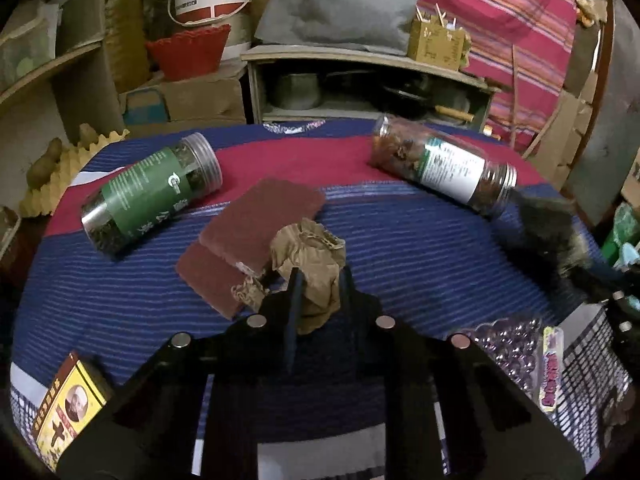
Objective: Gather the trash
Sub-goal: 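Grasp the crumpled brown paper with the left gripper while the right lifts the silver packet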
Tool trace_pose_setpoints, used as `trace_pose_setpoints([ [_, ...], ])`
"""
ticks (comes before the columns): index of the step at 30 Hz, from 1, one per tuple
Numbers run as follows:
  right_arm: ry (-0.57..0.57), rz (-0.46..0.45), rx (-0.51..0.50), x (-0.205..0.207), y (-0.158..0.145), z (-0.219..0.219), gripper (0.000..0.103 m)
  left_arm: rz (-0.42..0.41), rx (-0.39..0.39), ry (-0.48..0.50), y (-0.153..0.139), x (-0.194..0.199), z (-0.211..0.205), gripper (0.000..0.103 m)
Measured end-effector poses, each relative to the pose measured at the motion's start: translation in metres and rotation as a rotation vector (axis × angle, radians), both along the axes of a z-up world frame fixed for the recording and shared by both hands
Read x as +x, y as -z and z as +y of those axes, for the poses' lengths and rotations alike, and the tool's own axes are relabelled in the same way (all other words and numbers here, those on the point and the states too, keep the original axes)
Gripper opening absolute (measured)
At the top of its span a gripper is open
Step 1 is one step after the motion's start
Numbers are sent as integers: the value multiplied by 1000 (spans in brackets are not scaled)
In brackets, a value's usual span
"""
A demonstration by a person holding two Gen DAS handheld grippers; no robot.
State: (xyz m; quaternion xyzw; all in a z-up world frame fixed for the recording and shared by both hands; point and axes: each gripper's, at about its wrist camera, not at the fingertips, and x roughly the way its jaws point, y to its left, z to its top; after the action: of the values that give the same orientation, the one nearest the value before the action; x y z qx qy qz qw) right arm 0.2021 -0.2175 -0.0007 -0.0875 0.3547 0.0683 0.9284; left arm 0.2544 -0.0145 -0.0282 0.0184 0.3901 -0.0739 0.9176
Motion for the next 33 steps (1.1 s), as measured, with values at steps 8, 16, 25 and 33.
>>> trace_pose_setpoints([
  [8, 54, -26, 13, -23, -19, -36, 11, -33, 15, 15, -16, -21, -10, 0],
  [16, 95, -21, 32, -40, -21, -57, 11, -43, 12, -26, -22, -34, 19, 2],
  [25, 122, -7, 67, -43, -12, -71, 11, -29, 52, -31, -8, -42, 19, 76],
  [33, 109, 5, 64, -39, -2, -70, 11, -35, 96, -11, 4, -18, -19, 81],
])
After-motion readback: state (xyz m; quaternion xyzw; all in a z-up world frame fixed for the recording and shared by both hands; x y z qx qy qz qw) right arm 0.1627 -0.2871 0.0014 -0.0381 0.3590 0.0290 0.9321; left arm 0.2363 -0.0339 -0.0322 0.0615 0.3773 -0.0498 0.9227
